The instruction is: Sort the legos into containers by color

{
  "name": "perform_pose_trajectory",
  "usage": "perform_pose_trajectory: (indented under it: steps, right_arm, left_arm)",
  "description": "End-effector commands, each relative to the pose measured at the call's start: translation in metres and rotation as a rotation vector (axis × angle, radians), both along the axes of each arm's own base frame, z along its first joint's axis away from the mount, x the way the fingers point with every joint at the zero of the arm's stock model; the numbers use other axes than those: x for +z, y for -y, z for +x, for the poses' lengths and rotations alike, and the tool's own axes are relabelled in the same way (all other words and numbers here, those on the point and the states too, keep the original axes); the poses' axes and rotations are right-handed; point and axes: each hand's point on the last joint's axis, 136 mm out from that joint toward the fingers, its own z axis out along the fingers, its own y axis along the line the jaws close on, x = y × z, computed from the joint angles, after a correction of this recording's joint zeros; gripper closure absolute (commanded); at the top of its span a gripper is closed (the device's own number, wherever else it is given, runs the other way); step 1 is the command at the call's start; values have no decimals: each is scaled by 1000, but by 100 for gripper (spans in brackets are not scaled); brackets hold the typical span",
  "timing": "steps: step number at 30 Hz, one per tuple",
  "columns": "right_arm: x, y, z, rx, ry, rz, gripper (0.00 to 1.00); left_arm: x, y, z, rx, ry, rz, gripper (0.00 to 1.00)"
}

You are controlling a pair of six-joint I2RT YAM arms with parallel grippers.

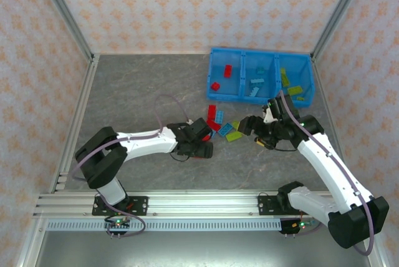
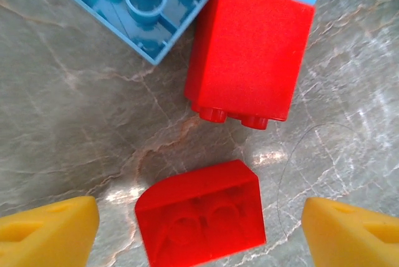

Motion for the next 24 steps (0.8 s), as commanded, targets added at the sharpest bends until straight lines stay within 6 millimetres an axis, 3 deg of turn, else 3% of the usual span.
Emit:
perform_pose_trajectory:
  steps: [1,7,10,12,15,19,24]
  right_arm:
    - [-5,-1,-2,-4,-18,-5,20]
    - [-6,1,-5,-10,-28,-9,20]
    - [-3,-2,-5,-6,-23,-1,19]
    - [2,-6,-4,2,-7,16,20]
    - [14,-10,3,-19,47,56,19]
    - [26,-2,12,-88,125,48,19]
    - [27,1,15,-127,131,49,19]
  left_arm:
    - [-1,13,4,24,-12,-31,23]
    - [-11,7,-3,17,-31,34,46]
    - [-4,9,-4,8,-23,13,54]
    - [11,16,-3,-17,-7,-30,60]
    - [55,28,6,-56,72,-107,60]
    - [117,31,43,-66,269,-82,59]
    - [160,36,128,-27,454,9,59]
